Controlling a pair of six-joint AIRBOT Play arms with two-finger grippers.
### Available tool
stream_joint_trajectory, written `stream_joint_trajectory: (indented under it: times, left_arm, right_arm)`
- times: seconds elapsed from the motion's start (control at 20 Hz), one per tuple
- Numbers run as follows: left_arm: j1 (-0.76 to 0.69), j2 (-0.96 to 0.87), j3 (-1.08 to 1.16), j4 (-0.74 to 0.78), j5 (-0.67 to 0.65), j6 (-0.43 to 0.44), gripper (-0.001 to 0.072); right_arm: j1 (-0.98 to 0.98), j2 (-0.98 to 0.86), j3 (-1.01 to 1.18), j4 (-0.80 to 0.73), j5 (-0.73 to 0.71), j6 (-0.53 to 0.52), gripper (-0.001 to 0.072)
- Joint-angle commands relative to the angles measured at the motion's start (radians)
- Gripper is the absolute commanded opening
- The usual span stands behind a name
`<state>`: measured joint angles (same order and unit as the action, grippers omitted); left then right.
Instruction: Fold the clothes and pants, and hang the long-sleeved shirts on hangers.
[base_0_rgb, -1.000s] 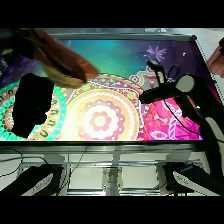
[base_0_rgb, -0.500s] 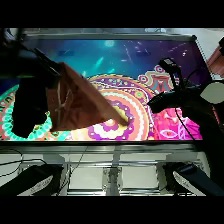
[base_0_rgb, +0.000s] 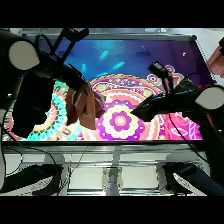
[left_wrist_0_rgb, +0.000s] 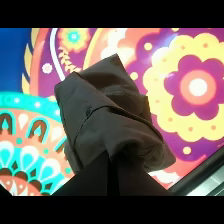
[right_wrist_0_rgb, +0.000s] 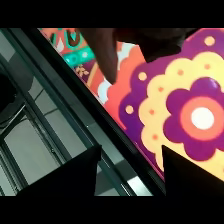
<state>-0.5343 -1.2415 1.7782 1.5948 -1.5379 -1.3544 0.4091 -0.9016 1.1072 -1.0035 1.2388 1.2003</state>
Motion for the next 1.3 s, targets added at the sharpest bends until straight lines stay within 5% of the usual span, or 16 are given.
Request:
stream_joint_trajectory:
  times: [0.0, 0.1, 0.25, 0.6, 0.75, 1.25]
  left_arm:
    - [-0.002, -0.016, 0.001, 0.045, -0.003, -0.023, 0.0018]
    - [-0.002, -0.010, 0.001, 0.047, -0.003, -0.022, 0.0018]
    - [-0.002, 0.002, 0.001, 0.047, -0.003, -0.018, 0.0018]
    - [0.000, 0.015, 0.001, 0.048, -0.004, -0.014, 0.0018]
    - [0.000, 0.015, 0.001, 0.047, -0.004, -0.014, 0.0019]
    - [0.000, 0.021, 0.001, 0.047, -0.004, -0.014, 0.0019]
  right_arm:
    - [0.176, -0.024, -0.082, -0.066, -0.281, 0.033, 0.0440]
    - [0.258, -0.066, -0.126, -0.191, -0.406, 0.048, 0.0439]
    - [0.290, -0.171, -0.153, -0.246, -0.459, -0.081, 0.0440]
    - [0.330, -0.394, -0.153, 0.014, -0.510, -0.413, 0.0447]
    - [0.372, -0.468, -0.152, 0.017, -0.613, -0.426, 0.0517]
    - [0.377, -0.536, -0.150, 0.197, -0.688, -0.568, 0.0515]
